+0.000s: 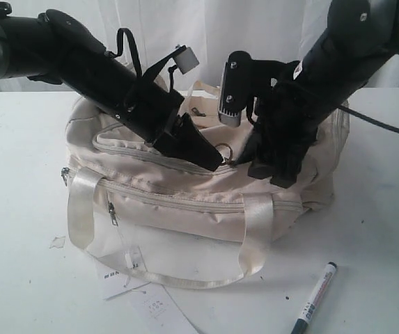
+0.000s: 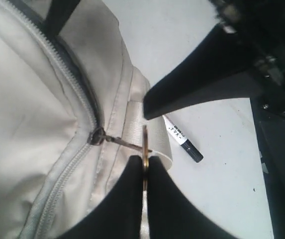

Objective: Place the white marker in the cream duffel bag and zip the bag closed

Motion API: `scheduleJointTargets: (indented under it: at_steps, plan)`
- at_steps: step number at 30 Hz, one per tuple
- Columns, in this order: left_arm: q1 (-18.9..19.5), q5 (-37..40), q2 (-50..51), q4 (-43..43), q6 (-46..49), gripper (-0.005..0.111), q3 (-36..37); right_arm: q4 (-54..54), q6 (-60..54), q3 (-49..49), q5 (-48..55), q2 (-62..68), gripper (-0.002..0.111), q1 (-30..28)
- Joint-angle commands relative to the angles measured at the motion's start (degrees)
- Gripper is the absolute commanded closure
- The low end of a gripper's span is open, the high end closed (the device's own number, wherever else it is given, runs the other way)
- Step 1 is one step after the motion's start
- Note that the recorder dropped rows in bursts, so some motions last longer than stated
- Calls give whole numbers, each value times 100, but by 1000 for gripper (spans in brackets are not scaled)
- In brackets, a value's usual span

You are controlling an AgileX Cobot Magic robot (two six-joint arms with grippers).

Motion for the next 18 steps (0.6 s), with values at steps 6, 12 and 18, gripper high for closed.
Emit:
scheduleJointTargets:
  at_steps: [6, 12, 18]
  plan:
    - [20, -45, -92, -99, -75, 107, 52, 190, -285, 48, -53, 84, 40, 49]
    - [20, -45, -92, -99, -75, 107, 52, 394, -346, 48, -240, 425, 40, 49]
    - [20, -69, -92, -99, -75, 107, 52, 350, -346, 48, -217, 704, 42, 49]
